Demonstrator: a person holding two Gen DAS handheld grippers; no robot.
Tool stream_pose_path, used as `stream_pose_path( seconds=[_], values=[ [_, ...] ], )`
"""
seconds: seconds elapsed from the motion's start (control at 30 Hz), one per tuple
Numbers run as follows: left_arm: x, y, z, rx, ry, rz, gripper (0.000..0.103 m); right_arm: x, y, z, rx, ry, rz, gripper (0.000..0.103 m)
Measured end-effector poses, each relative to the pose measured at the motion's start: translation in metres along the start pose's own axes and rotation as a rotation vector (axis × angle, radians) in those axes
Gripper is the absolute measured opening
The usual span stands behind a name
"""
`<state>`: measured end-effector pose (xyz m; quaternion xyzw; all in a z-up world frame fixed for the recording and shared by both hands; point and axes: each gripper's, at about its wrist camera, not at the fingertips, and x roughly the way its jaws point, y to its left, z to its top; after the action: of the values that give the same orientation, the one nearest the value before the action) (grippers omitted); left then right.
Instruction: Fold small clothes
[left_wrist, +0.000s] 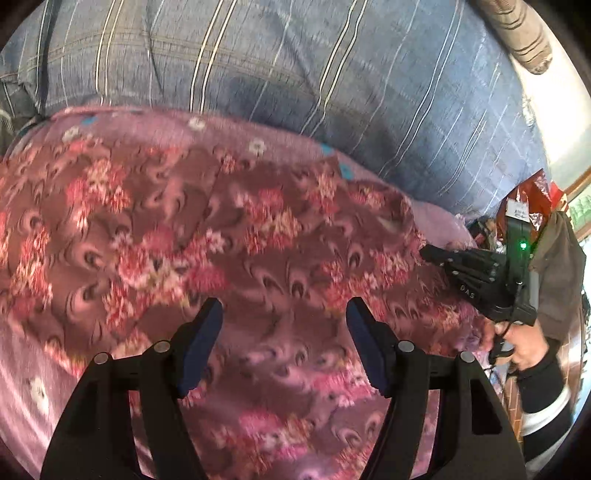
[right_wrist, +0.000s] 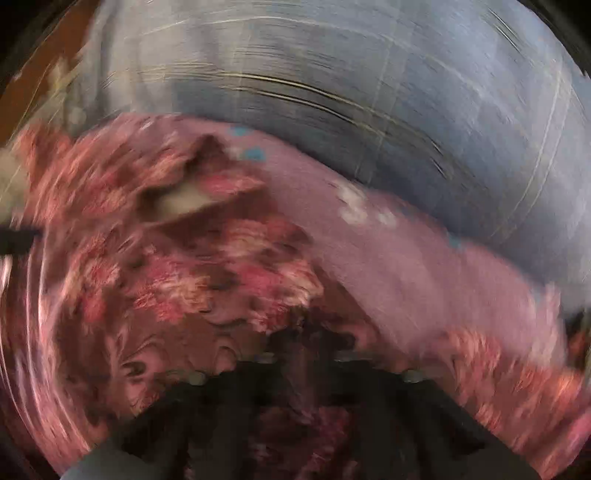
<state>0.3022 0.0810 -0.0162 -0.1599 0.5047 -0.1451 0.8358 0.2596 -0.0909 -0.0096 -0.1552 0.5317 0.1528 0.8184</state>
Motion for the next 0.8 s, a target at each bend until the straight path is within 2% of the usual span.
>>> stream_pose_path(
  seconds=[0.07,0.13,0.2,0.27,0.33,0.37,0.4,0.43,0.5,0.57,0.63,0.7,0.73,0.8],
  values=[
    [0.002,0.007,-0.003,-0.006,-0.004,-0.003,0.069,-0.011,-0.001,0.015,-0.034,-0.046,-0.046,0.001],
    [0.006,0.003,0.003,0.001,-0.004,-0.006,0.069,-0.023,-0.024,0.036,0.066,-0.119,-0.044,0.001],
    [-0.002,0.005,0.003,0.007,-0.059,0.023,0.072,-0.016,-0.043,0.045,0.152,-0.139,-0.038,0.0],
    [0.0,0.007,0.001,0.023,-0.074,0.068,0.08,0.017,-0.053,0.044,0.214,-0.049,-0.08,0.0],
    [0.013,0.01,0.0,0.033,-0.046,0.127,0.08,0.052,-0.052,0.032,0.23,0.095,-0.128,0.0],
    [0.019,0.012,-0.002,0.031,-0.02,0.136,0.08,0.046,-0.049,0.027,0.231,0.044,-0.141,0.0],
    [0.024,0.012,-0.004,0.04,-0.009,0.144,0.08,0.038,-0.05,0.023,0.255,0.014,-0.108,0.0],
    [0.024,0.01,-0.005,0.059,-0.022,0.162,0.08,0.021,-0.06,0.014,0.328,-0.029,-0.042,0.001],
    [0.025,0.002,-0.008,0.097,-0.024,0.202,0.081,-0.008,-0.079,-0.004,0.421,-0.1,-0.042,0.009],
    [0.029,-0.001,-0.012,0.113,-0.028,0.22,0.083,-0.05,-0.117,-0.037,0.551,-0.192,-0.086,0.026],
    [0.031,-0.005,-0.015,0.134,-0.034,0.245,0.083,-0.094,-0.166,-0.086,0.733,-0.278,-0.164,0.031],
    [0.032,-0.007,-0.016,0.141,-0.036,0.256,0.085,-0.12,-0.208,-0.126,0.884,-0.341,-0.229,0.035],
    [0.033,-0.007,-0.016,0.142,-0.039,0.26,0.086,-0.138,-0.235,-0.155,0.98,-0.367,-0.287,0.037],
    [0.037,-0.009,-0.016,0.149,-0.04,0.268,0.087,-0.155,-0.264,-0.191,1.085,-0.372,-0.342,0.041]
  ],
)
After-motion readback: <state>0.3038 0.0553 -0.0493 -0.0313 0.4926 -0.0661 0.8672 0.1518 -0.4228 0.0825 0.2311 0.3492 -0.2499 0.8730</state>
